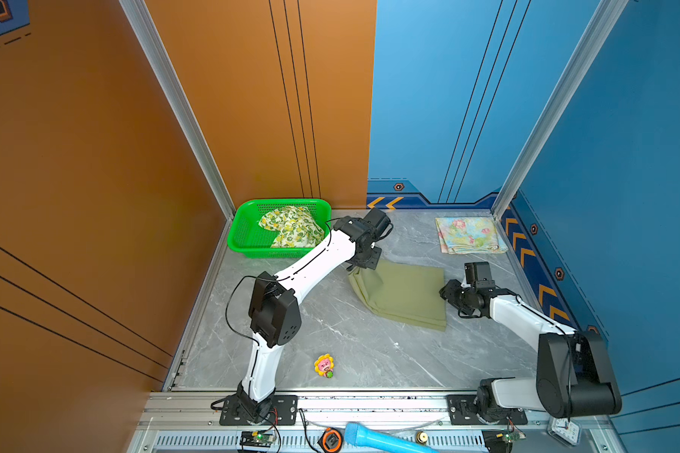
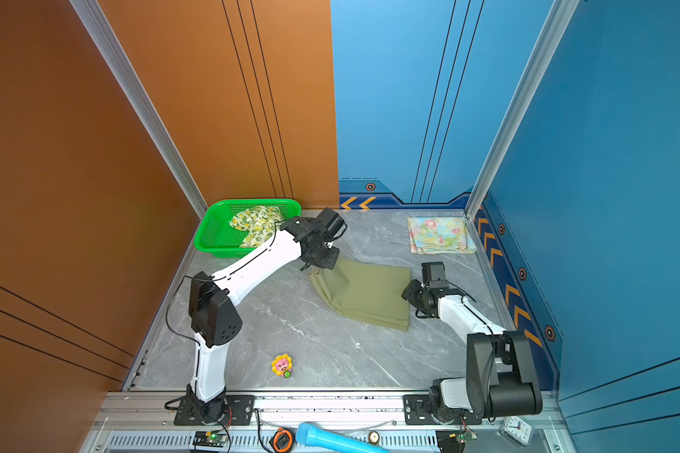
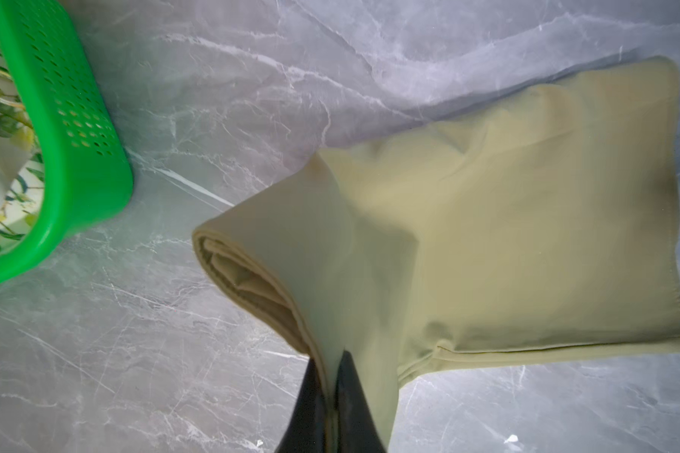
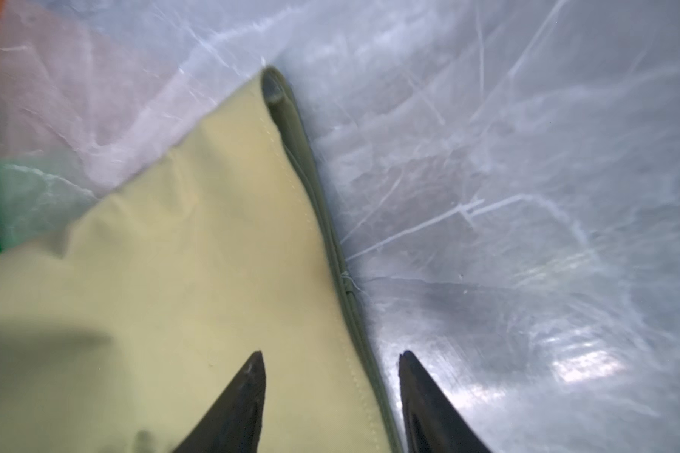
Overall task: Fold and stack the skirts
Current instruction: 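Release the fold with the right gripper and draw it back while left holds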
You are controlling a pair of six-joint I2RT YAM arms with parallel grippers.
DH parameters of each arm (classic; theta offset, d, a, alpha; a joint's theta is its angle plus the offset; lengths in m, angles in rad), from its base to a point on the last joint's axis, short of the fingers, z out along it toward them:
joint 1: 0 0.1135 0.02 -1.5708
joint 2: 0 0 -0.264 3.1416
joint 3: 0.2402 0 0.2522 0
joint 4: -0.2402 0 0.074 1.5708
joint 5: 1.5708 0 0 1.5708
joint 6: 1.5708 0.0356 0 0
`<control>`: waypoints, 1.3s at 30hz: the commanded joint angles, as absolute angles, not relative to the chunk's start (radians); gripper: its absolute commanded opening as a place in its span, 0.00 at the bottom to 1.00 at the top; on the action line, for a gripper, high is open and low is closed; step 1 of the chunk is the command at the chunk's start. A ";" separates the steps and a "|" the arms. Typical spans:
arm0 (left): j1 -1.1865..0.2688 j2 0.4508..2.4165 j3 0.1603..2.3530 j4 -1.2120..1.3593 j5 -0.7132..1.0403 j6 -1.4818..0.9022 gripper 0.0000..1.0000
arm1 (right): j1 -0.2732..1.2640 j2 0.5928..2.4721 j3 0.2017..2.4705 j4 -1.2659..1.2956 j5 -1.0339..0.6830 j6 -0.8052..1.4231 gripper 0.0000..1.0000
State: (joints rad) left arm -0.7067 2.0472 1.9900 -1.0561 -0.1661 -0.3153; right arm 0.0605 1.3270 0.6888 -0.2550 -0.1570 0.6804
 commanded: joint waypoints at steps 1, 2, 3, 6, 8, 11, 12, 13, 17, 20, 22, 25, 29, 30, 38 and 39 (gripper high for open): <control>-0.713 2.031 1.977 -1.049 -0.143 -0.329 0.00 | 0.084 1.259 0.753 -0.342 -0.095 0.664 0.60; -0.714 2.032 1.977 -1.045 -0.145 -0.328 0.00 | 0.100 1.247 0.761 -0.320 -0.094 0.678 0.60; -0.715 2.033 1.977 -1.045 -0.145 -0.327 0.00 | 0.118 1.243 0.766 -0.295 -0.093 0.693 0.60; -0.717 2.039 1.986 -1.046 -0.147 -0.326 0.00 | 0.188 1.274 0.784 -0.170 -0.114 0.762 0.59; -0.718 2.044 1.993 -1.045 -0.144 -0.324 0.00 | 0.248 1.339 0.819 -0.087 -0.126 0.803 0.58; -0.720 2.048 2.003 -1.045 -0.142 -0.324 0.00 | 0.320 1.465 0.896 -0.022 -0.127 0.842 0.53; -0.720 2.049 2.007 -1.046 -0.141 -0.323 0.00 | 0.336 1.500 0.914 -0.004 -0.123 0.853 0.51; -0.721 2.050 2.011 -1.046 -0.141 -0.322 0.00 | 0.352 1.541 0.934 0.017 -0.122 0.865 0.48; -0.722 2.046 2.021 -1.048 -0.139 -0.309 0.00 | 0.401 1.690 1.013 0.089 -0.132 0.906 0.40; -0.720 2.039 2.020 -1.048 -0.141 -0.302 0.00 | 0.435 1.788 1.077 0.108 -0.122 0.925 0.35; -0.719 2.035 2.022 -1.049 -0.141 -0.301 0.00 | 0.454 1.846 1.102 0.132 -0.107 0.942 0.32; -0.718 2.031 2.028 -1.050 -0.137 -0.299 0.00 | 0.473 1.927 1.128 0.181 -0.089 0.969 0.30; -0.719 2.021 2.027 -1.049 -0.139 -0.297 0.00 | 0.489 1.999 1.164 0.236 -0.039 0.991 0.29; -0.717 2.020 2.026 -1.050 -0.141 -0.296 0.00 | 0.490 2.007 1.171 0.248 -0.030 0.993 0.29; -0.713 2.018 2.014 -1.050 -0.142 -0.296 0.00 | 0.452 1.907 1.147 0.240 0.027 0.943 0.43; -0.711 2.018 2.015 -1.050 -0.144 -0.296 0.00 | 0.443 1.875 1.134 0.218 0.035 0.927 0.46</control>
State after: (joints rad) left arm -0.7143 2.0476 1.9995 -1.0431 -0.1524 -0.3103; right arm 0.4744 1.9808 1.1568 0.2268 -0.0200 0.9611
